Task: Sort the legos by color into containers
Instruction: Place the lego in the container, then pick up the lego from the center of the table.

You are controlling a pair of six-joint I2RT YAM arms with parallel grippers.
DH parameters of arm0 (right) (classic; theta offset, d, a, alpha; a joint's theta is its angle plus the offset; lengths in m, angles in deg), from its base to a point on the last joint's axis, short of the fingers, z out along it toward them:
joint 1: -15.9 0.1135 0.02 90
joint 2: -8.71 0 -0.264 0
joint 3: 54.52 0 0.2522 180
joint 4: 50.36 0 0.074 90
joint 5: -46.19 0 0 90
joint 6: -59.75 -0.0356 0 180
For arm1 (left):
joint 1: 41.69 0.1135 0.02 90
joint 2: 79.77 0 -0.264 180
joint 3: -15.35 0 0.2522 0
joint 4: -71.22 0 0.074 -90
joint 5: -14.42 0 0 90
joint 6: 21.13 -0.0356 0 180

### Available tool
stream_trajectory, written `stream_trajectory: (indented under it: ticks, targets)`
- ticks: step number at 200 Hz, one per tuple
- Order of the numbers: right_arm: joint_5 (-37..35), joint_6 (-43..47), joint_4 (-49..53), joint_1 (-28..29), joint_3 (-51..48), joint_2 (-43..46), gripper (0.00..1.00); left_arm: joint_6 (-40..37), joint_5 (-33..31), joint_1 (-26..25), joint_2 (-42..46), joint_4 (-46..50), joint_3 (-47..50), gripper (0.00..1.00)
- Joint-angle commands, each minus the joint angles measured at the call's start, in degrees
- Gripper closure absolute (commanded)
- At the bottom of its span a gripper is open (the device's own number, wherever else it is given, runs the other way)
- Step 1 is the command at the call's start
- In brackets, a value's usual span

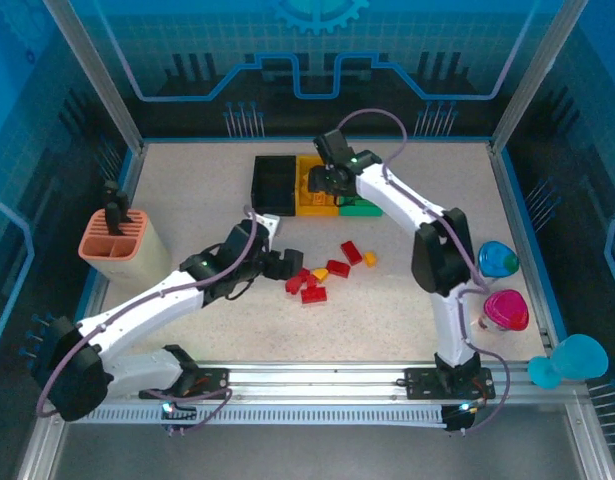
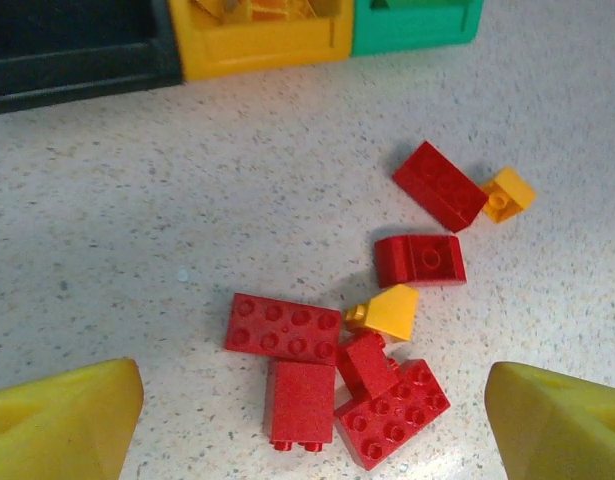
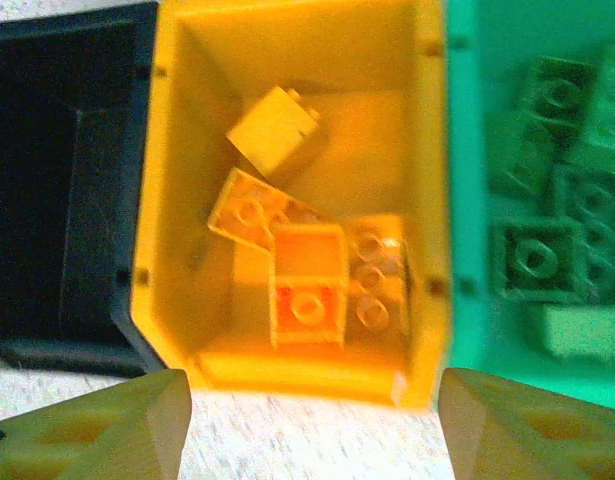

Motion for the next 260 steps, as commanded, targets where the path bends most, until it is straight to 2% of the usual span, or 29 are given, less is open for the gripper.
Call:
stream_trajectory:
  ticks: [1, 28, 59, 88, 115, 206, 260]
  targets:
    - [-1.0, 0.2, -7.0, -0.1, -8.5, 10.0, 0.33, -3.9, 2.9, -2.2, -4.1, 2.7, -4.6, 0.11]
    - [0.9, -0.5, -10.5, -1.7, -18.4, 17.3, 0.33, -5.8, 5.8, -4.6, -10.4, 4.1, -8.2, 0.15]
    - [2.0, -1.2, -13.4, -3.4, -27.6, 23.7, 0.33, -7.8, 6.3, -6.6, -18.1, 6.3, -12.7, 0.22]
    - [3.2, -1.8, -14.9, -5.1, -34.3, 28.0, 0.33, -12.5, 0.4, -9.1, -26.7, 11.4, -19.0, 0.24]
    - [4.1, -2.3, -16.0, -6.6, -38.8, 31.0, 0.33, -15.2, -2.0, -9.3, -33.1, 13.4, -23.3, 0.27]
    - [6.0, -3.9, -19.0, -9.5, -47.8, 35.0, 0.34, -18.3, -4.3, -9.0, -43.8, 16.6, -31.1, 0.33]
    - [6.4, -4.3, -19.7, -10.2, -50.0, 36.1, 0.35, -18.8, -6.2, -9.0, -45.3, 18.5, -31.8, 0.35]
